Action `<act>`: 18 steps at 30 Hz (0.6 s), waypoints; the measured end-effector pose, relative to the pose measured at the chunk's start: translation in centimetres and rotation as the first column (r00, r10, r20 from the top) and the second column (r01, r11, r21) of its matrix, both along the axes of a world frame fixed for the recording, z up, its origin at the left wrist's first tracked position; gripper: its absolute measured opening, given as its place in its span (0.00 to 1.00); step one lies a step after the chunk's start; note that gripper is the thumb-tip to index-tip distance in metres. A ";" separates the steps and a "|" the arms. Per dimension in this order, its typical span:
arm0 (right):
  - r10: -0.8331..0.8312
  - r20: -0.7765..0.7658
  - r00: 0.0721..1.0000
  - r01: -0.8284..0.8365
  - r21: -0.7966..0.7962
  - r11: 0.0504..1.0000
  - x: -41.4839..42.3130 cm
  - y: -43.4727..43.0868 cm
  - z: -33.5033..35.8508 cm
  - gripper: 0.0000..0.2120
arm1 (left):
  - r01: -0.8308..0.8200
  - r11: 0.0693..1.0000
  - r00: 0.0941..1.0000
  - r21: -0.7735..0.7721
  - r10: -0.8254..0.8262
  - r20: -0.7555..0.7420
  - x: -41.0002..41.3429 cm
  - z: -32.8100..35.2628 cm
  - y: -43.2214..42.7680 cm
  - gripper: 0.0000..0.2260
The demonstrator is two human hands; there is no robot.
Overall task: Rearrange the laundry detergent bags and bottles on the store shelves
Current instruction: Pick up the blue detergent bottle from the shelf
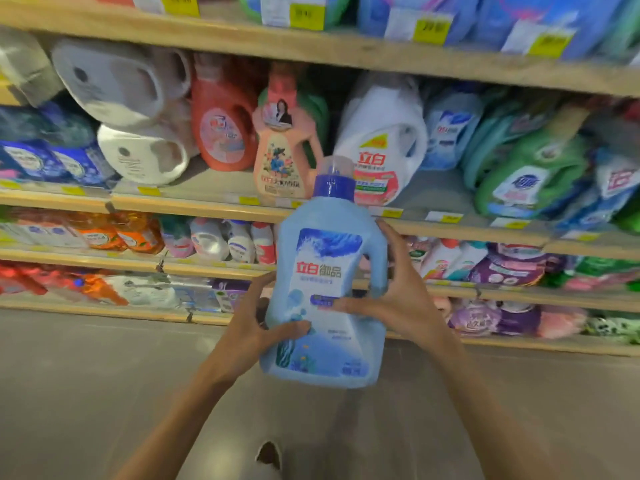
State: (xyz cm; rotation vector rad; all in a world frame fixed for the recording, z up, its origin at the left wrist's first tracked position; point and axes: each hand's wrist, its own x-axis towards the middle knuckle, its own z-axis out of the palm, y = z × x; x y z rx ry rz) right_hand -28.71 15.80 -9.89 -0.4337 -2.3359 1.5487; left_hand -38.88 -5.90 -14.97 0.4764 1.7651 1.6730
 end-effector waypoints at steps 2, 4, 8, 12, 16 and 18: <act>-0.005 0.023 1.000 0.005 -0.011 1.000 2.0 0.9 0.4 0.57 | 0.021 1.000 0.999 -0.010 -0.021 0.025 2.0 1.0 0.7 0.34; -0.015 0.018 1.000 0.015 -0.038 0.999 4.3 2.1 0.7 0.55 | 0.057 0.998 0.998 -0.015 -0.057 0.014 4.0 1.7 1.9 0.32; -0.016 0.003 1.000 0.016 -0.048 0.999 8.4 4.7 1.3 0.48 | 0.080 0.997 0.997 -0.008 -0.079 0.026 8.4 2.2 4.5 0.30; -0.039 0.026 0.999 0.041 -0.059 0.997 11.9 7.1 1.4 0.49 | 0.104 0.995 0.994 -0.009 -0.103 0.047 11.2 2.3 7.1 0.31; -0.055 0.053 0.997 0.058 -0.040 0.998 13.6 9.6 1.7 0.48 | 0.138 0.990 0.989 -0.020 -0.137 0.051 12.3 2.0 9.7 0.33; -0.062 0.073 0.995 0.064 -0.023 0.998 13.8 10.9 1.9 0.50 | 0.151 0.988 0.988 -0.035 -0.150 0.049 12.3 1.9 11.2 0.34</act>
